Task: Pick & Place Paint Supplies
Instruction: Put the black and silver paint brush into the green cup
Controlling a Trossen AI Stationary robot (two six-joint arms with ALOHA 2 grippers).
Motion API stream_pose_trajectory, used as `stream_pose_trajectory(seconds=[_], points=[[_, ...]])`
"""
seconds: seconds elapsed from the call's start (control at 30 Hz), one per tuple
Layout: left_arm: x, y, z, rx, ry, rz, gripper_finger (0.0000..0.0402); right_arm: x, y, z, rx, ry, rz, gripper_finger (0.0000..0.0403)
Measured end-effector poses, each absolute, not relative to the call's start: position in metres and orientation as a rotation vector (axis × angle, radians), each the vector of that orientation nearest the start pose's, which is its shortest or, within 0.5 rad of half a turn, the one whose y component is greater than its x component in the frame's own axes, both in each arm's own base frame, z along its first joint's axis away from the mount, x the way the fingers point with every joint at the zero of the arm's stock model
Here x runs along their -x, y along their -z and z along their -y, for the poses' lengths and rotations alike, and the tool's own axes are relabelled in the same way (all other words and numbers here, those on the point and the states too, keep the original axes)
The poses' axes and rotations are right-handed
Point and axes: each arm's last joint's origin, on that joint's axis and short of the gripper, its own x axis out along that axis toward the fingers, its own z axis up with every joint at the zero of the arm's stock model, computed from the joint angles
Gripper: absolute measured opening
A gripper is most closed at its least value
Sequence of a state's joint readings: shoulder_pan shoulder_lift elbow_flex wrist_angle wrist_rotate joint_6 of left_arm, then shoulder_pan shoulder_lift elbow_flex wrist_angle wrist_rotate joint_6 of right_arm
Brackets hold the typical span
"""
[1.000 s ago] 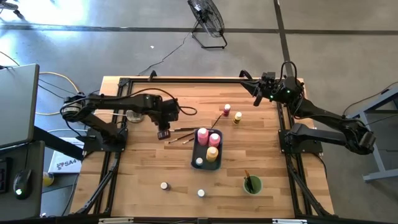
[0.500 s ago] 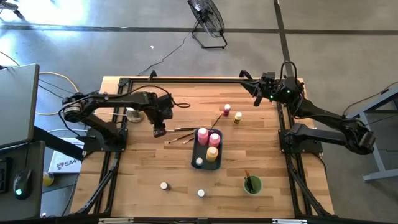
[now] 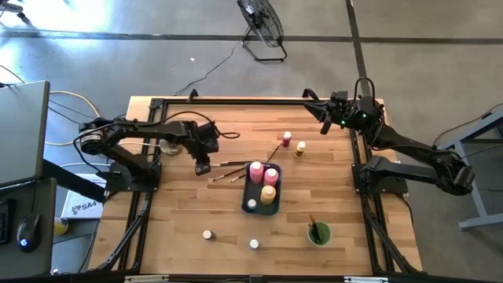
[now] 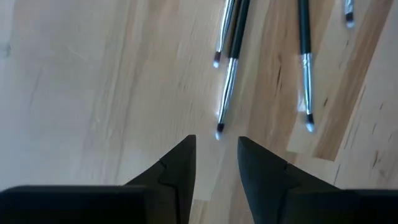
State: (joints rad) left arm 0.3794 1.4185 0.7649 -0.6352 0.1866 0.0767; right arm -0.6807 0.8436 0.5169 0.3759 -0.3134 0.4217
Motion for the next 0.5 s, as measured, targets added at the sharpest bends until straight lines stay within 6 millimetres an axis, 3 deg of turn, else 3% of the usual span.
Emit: stream_pose_trajectory(seconds=[0.5], points=[[-0.2295, -0.1601, -0.0858, 0.29, -0.121, -1.234, 0.0115, -0.154, -0.2836, 0.1132, -0.393, 0.351, 0.12, 0.0002]])
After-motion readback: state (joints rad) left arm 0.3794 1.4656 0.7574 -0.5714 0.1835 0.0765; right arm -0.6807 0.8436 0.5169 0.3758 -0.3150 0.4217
